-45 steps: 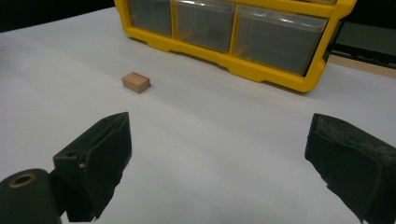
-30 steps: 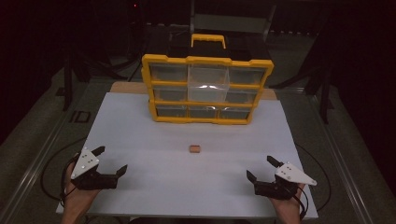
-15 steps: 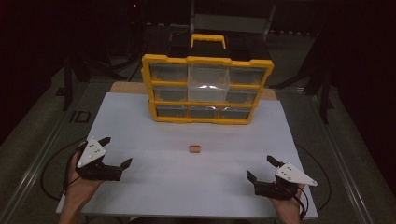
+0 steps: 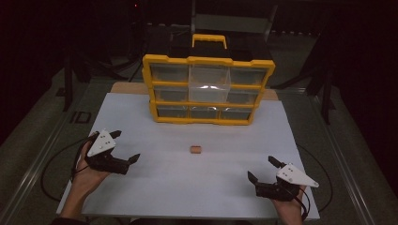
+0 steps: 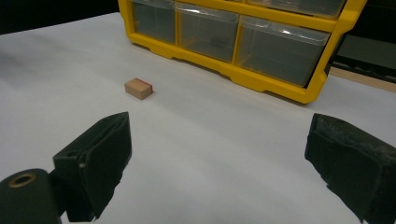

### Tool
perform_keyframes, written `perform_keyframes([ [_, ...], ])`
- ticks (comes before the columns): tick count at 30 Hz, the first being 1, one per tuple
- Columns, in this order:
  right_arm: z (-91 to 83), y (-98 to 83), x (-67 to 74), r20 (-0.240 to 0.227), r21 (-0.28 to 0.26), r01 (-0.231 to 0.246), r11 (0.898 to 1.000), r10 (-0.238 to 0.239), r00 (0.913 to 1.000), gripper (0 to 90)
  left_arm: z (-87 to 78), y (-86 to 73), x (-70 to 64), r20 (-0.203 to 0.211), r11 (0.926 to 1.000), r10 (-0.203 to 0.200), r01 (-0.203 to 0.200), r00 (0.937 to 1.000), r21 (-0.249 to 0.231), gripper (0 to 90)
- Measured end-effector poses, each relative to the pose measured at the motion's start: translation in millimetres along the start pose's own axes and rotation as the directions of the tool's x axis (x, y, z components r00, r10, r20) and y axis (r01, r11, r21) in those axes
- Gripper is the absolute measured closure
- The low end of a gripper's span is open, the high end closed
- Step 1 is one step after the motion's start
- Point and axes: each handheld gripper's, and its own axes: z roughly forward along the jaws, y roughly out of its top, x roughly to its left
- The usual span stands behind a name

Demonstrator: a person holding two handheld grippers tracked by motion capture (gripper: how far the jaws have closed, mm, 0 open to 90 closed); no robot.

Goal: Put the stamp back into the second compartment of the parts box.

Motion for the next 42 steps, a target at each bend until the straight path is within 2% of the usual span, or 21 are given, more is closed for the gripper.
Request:
perform_keyframes([
  [5, -0.8, 0.2, -0.7, 0.005, -0.004, -0.001, 1.0, 0.001, 1.0, 7.0, 9.5, 8.7, 1.8, 0.006, 0.9993, 0.026, -0.026, 0.9997, 0.028, 0.1],
  [15, -2.0, 0.4, -1.8, 0.011, -0.002, 0.0, 1.0, 0.0, 0.9999, 7.0, 27.1, 21.8, 7.7, 0.022, 0.9958, 0.049, -0.05, 0.9986, 0.077, 0.1],
  [19, -2.6, 1.0, -2.0, 0.012, -0.005, 0.001, 1.0, -0.001, 0.9999, 7.0, 35.9, 26.6, 8.6, 0.03, 0.9892, 0.076, -0.079, 0.9967, 0.123, 0.1],
  [22, -2.9, 0.9, -2.4, 0.013, -0.007, 0.005, 1.0, -0.005, 0.9999, 7.0, 40.8, 29.0, 8.5, 0.03, 0.9866, 0.087, -0.09, 0.9958, 0.137, 0.1],
  [33, -4.2, 0.7, -3.3, 0.015, -0.009, 0.0, 1.0, 0.001, 0.9999, 7.0, 54.9, 35.2, 8.4, 0.039, 0.9822, 0.095, -0.1, 0.9947, 0.159, 0.1],
  [42, -4.4, 0.8, -3.4, 0.016, -0.012, 0.0, 1.0, 0.0, 0.9999, 7.0, 63.8, 38.6, 9.8, 0.05, 0.9749, 0.105, -0.113, 0.9932, 0.192, 0.1],
])
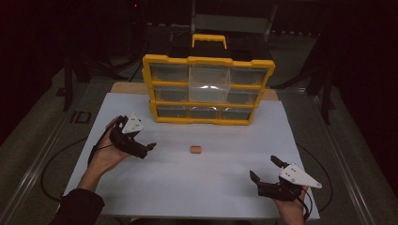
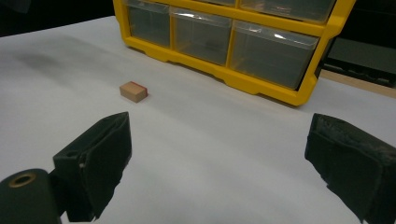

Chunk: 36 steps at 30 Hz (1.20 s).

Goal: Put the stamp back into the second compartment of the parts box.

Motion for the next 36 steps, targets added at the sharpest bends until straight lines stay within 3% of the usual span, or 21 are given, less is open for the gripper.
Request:
perform_keyframes([
  [31, 0.4, -1.0, -0.2, -0.005, -0.001, 0.0, 1.0, 0.0, 1.0, 7.0, 30.3, 23.0, -1.8, 0.055, 0.9976, 0.024, -0.027, 0.9982, 0.063, 0.1],
  [36, 0.4, -1.1, 0.0, -0.005, 0.0, 0.001, 1.0, -0.001, 1.0, 7.0, 37.5, 28.4, -3.7, 0.056, 0.9957, 0.044, -0.049, 0.9974, 0.079, 0.1],
])
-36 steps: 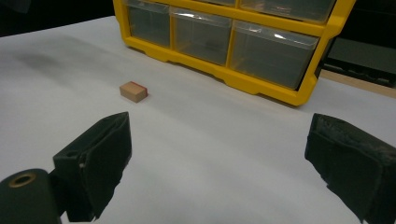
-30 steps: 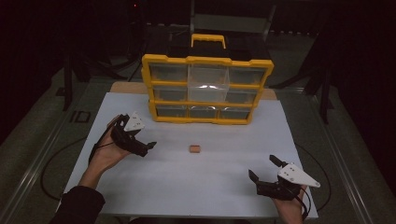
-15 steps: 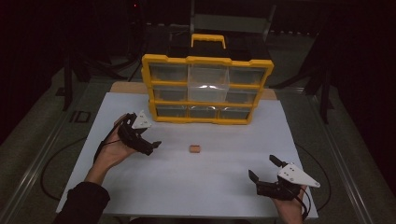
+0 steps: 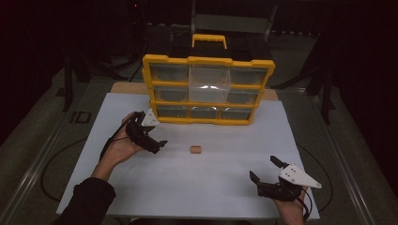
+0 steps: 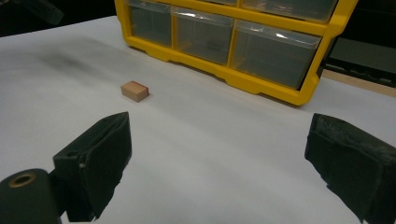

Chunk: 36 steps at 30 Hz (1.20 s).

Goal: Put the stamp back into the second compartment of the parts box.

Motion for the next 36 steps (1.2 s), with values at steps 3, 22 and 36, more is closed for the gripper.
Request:
perform_keyframes([
  [3, -0.1, -0.1, -0.1, 0.0, 0.0, 0.0, 1.0, 0.0, 1.0, 7.0, 2.3, 2.2, -0.6, 0.002, 1.0, 0.007, -0.007, 1.0, 0.003, 0.1],
  [22, 1.5, -1.3, -0.7, -0.012, 0.0, -0.01, 1.0, 0.01, 0.9999, 7.0, 30.3, 22.3, -2.1, 0.062, 0.9974, 0.035, -0.038, 0.9975, 0.06, 0.1],
  [36, 1.6, -2.6, -2.7, -0.014, -0.005, -0.019, 1.0, 0.019, 0.9997, 7.0, 52.0, 30.6, -6.0, 0.098, 0.9941, 0.038, -0.047, 0.9945, 0.098, 0.1],
])
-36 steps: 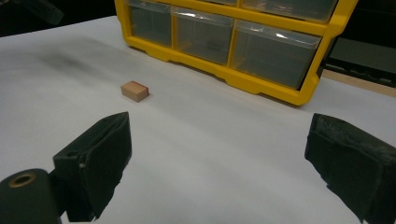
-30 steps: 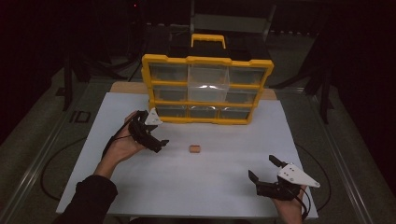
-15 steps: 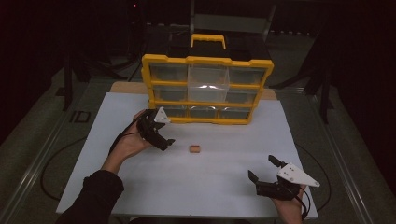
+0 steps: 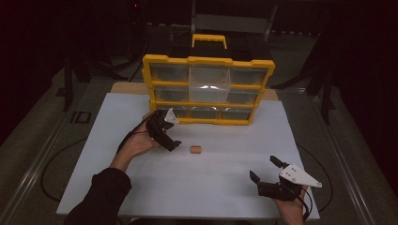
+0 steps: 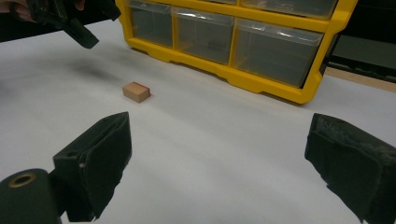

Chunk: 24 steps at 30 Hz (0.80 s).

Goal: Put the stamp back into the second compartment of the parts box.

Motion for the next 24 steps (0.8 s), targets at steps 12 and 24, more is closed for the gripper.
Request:
perform_keyframes([
  [12, -0.1, -0.6, -0.8, -0.001, -0.001, -0.004, 1.0, 0.004, 1.0, 7.0, 16.2, 14.8, -3.9, 0.033, 0.9993, -0.001, 0.0, 0.9995, 0.037, 0.7],
  [24, -0.3, -1.1, -1.2, -0.004, 0.0, -0.012, 1.0, 0.012, 0.9999, 7.0, 38.7, 25.8, -18.2, 0.101, 0.9963, 0.029, -0.037, 0.9945, 0.077, 4.0],
])
